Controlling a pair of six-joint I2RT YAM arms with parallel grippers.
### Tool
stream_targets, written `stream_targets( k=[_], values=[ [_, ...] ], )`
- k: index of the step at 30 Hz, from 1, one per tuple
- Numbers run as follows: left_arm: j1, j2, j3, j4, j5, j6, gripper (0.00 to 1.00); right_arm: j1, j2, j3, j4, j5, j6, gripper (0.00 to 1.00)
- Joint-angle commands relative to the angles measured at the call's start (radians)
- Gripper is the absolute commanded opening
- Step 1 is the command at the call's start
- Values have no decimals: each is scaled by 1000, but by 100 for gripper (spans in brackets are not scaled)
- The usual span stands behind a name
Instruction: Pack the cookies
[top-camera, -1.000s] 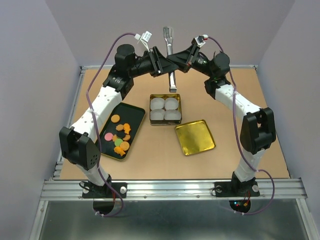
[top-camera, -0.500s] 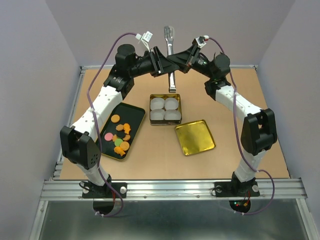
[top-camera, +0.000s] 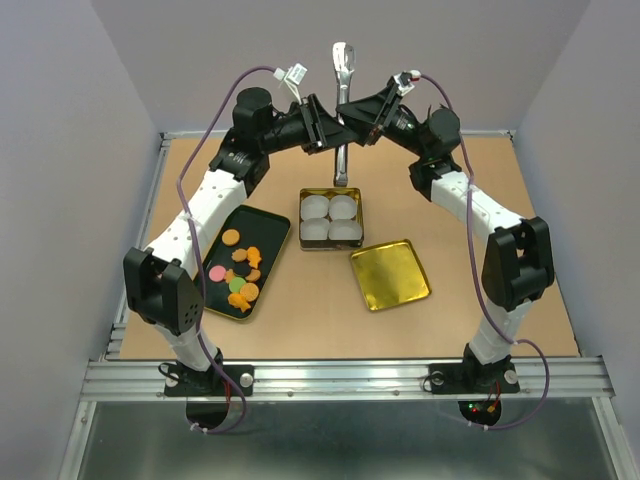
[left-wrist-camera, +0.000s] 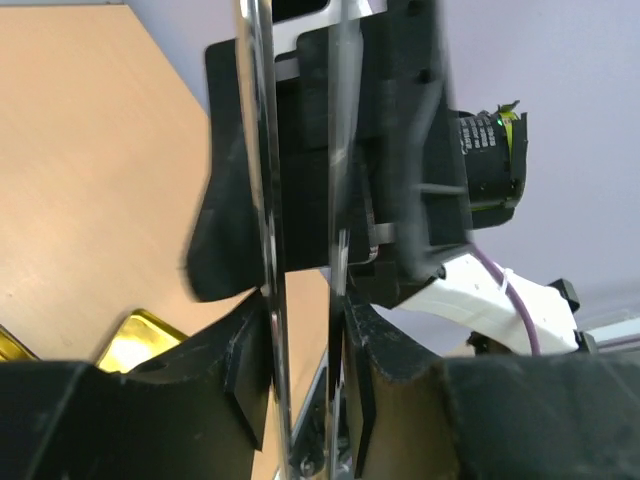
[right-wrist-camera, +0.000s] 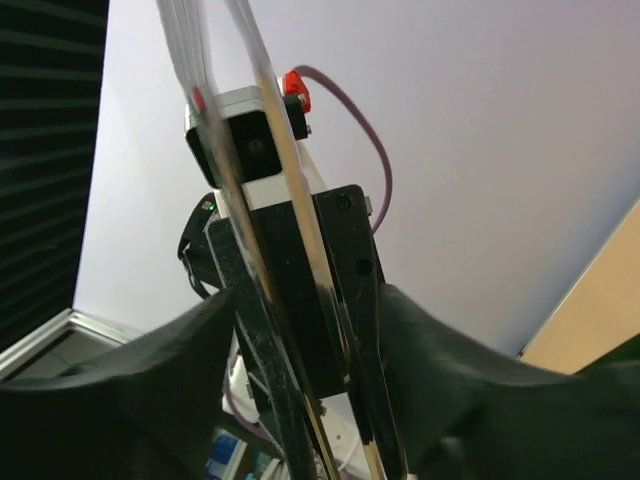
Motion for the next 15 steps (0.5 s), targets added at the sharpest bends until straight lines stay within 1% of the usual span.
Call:
stream_targets(
  k=[1,2,3,6,9,11,14,15],
  values=[
    [-4,-11,22,46,33,25,24,20,-58,-23,59,-33,11,73],
    [-4,-14,18,44,33,25,23,19,-64,-27,59,-34,8,77],
    [-1,-20,7,43,35,25,23,19,-68,-34,59,-39,3,84],
    [11,-37,-13,43,38,26,23,17,-85,-61,58,-47,-3,94],
    [29,-57,-33,40,41,25,22,6,-105,-96,55,-53,-12,99],
    [45,-74,-41,38,46,20,22,-10,-117,-113,52,-56,-15,100],
    [84,-89,-54,30,56,20,22,-58,-160,-185,49,-64,-21,100],
    [97,-102,-56,5,58,29,21,-90,-185,-228,43,-70,-23,100]
  ],
)
